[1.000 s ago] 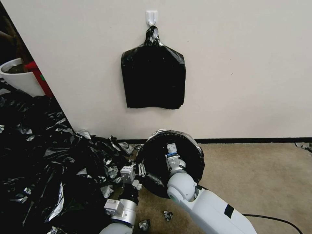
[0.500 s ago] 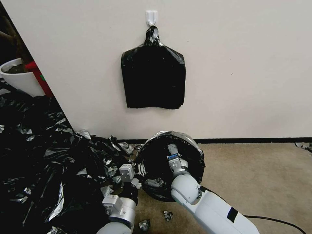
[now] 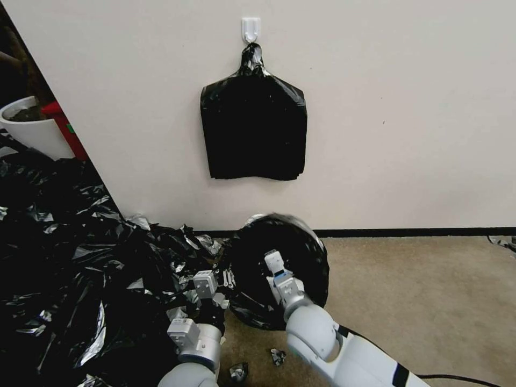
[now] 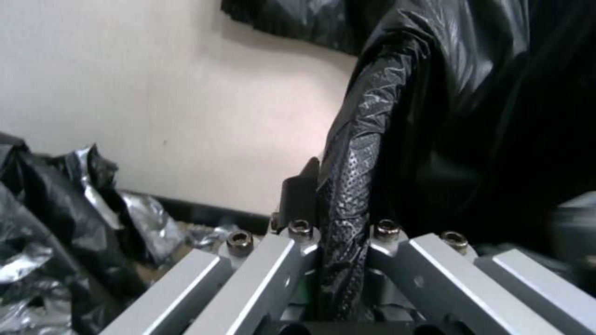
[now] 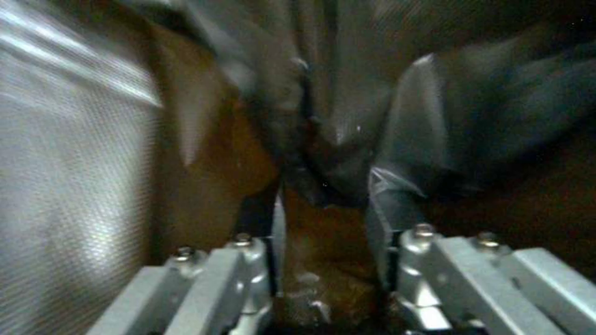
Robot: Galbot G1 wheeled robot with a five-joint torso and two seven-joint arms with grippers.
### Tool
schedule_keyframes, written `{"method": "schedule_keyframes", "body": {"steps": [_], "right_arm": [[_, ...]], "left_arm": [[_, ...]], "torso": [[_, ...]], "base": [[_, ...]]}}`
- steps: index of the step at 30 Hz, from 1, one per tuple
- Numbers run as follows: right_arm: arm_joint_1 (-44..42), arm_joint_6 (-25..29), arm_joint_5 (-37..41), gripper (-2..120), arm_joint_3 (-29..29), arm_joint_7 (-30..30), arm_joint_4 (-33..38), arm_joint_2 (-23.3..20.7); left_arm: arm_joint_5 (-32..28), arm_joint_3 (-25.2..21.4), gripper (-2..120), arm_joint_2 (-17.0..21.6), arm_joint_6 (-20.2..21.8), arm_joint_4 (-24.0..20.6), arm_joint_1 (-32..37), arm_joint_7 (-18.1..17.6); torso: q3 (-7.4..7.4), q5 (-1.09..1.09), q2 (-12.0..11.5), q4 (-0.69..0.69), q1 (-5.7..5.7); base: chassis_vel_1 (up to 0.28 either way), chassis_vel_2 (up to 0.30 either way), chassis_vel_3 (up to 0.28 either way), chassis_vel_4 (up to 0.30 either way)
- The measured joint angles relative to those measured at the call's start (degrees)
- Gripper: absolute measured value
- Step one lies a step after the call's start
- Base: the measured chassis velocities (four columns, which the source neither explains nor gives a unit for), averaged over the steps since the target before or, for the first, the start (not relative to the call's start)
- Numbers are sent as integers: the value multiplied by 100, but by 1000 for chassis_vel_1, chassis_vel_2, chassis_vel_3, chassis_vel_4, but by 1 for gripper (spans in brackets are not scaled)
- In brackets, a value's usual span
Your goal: Place a trash bag onto the trash bin.
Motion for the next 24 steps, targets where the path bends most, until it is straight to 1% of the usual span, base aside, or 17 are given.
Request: {"method": "schedule_keyframes", "body": {"steps": [2, 3, 4, 5, 6, 7, 8, 10, 12, 13, 15, 16, 18, 19, 20, 21, 24], "right_arm": [[-193, 227, -156, 41, 81, -269, 341, -168], [-300, 417, -338, 48, 149, -444, 518, -248], [-300, 417, -338, 48, 149, -444, 518, -248], [-390, 648, -531, 51, 213, -625, 659, -301], [-425, 755, -613, 52, 240, -699, 712, -318], [-546, 1180, -972, 59, 353, -982, 879, -355], [-546, 1180, -972, 59, 353, -982, 879, -355], [-702, 1778, -1405, 71, 528, -1326, 1051, -352], [-827, 2274, -1579, 78, 697, -1596, 1140, -291], [-827, 2274, -1579, 78, 697, -1596, 1140, -291], [-980, 2792, -1618, 89, 937, -1733, 1218, -139], [-980, 2792, -1618, 89, 937, -1733, 1218, -139], [-1176, 3177, -1611, 96, 1265, -1735, 1314, 80], [-1318, 3256, -1603, 99, 1469, -1719, 1397, 199], [-1440, 3265, -1591, 100, 1633, -1701, 1477, 289], [-1440, 3265, -1591, 100, 1633, -1701, 1477, 289], [-1784, 3223, -1561, 100, 2028, -1646, 1659, 533]], "left_arm": [[-99, -45, 2, 17, 86, 37, -43, -123], [-161, -61, 2, 23, 147, 52, -69, -193], [-161, -61, 2, 23, 147, 52, -69, -193], [-208, -76, 2, 27, 200, 64, -93, -253], [-227, -81, 2, 29, 220, 67, -102, -277], [-307, -98, 2, 34, 330, 78, -145, -375], [-307, -98, 2, 34, 330, 78, -145, -375], [-456, -105, 2, 41, 558, 80, -207, -545], [-573, -130, 2, 54, 786, 79, -271, -705], [-573, -130, 2, 54, 786, 79, -271, -705], [-810, -180, 2, 97, 1118, 48, -356, -915], [-810, -180, 2, 97, 1118, 48, -356, -915], [-1172, -250, 2, 163, 1496, 2, -463, -1169], [-1520, -294, 2, 220, 1777, -44, -535, -1363], [-1801, -323, 2, 266, 2029, -89, -590, -1528], [-1801, -323, 2, 266, 2029, -89, -590, -1528], [-2533, -396, 2, 400, 2817, -148, -810, -2087]], "torso": [[0, 1, 0, 1, 0], [0, -1, 0, -1, 0], [0, -1, 0, -1, 0], [0, 0, 0, 0, 0], [0, 0, 0, -1, 0], [0, 0, 0, 0, 0], [0, 0, 0, 0, 0], [0, 0, 0, 0, 0], [0, 0, 0, -1, 0], [0, 0, 0, -1, 0], [0, 0, 0, 1, 0], [0, 0, 0, 1, 0], [0, 1, 0, 0, 0], [0, 1, 0, 1, 0], [0, 0, 0, 0, 0], [0, 0, 0, 0, 0], [0, 0, 0, -1, 0]], "base": [[0, 0, 0, 0], [0, 0, 0, 0], [0, 0, 0, 0], [0, 0, 0, 0], [0, 0, 0, 0], [0, 0, 0, 0], [0, 0, 0, 0], [0, 0, 0, 0], [0, 0, 0, 0], [0, 0, 0, 0], [0, 0, 0, 0], [0, 0, 0, 0], [0, 0, 0, 0], [0, 0, 0, 0], [0, 0, 0, 0], [0, 0, 0, 0], [0, 0, 0, 0]]}}
